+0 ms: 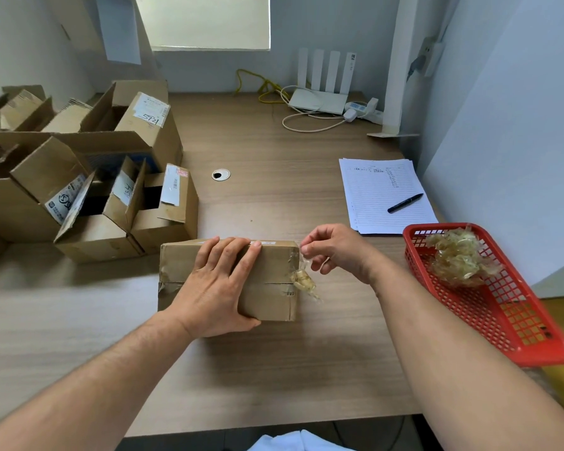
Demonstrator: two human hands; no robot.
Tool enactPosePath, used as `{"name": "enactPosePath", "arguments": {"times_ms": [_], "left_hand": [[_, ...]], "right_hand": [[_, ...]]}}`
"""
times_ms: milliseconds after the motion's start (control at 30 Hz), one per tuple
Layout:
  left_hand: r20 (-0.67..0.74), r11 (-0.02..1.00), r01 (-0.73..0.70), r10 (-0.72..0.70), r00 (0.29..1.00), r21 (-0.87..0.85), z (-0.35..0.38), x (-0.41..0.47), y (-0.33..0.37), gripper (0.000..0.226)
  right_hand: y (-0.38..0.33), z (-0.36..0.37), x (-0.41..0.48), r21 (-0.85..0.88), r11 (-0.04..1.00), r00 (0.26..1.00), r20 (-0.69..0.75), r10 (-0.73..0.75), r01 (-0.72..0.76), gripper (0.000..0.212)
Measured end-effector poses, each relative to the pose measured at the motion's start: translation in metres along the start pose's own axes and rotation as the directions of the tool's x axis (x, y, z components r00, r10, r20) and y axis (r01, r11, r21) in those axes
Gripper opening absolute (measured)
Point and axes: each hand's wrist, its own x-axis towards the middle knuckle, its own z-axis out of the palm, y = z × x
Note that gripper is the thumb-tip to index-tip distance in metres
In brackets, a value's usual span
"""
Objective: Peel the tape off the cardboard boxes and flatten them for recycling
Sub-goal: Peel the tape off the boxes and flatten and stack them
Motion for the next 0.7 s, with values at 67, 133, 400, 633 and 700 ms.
{"name": "enactPosePath", "arguments": {"times_ms": [67,133,400,633,700], "left_hand": [[0.002,1.000,-0.001,0.001,1.000,0.000,0.000,0.000,0.000,0.124],[0.001,1.000,-0.007,0.007,1.000,0.001,0.001,-0.001,0.000,0.124],[-0.044,1.000,-0.026,0.026,0.999,0.002,0.002,-0.003,0.001,0.124],[-0.042,1.000,-0.006,0.006,0.999,0.005,0.001,0.000,0.001,0.122],[-0.023,1.000,0.023,-0.023,0.999,0.008,0.001,0.002,0.000,0.121]], "right_hand": [[-0.001,0.000,0.001,-0.026,0.997,0.996,0.045,0.073,-0.072,0.014],[-0.002,0.003,0.000,-0.046,0.990,0.984,0.111,0.140,-0.136,0.024],[-0.001,0.006,0.002,0.095,0.984,0.985,0.102,0.141,-0.151,0.025],[0.006,0.012,0.006,0.096,0.995,0.996,-0.081,-0.033,0.041,0.028],[0.006,0.018,0.005,0.059,0.991,0.981,-0.157,-0.111,0.121,0.024]]}}
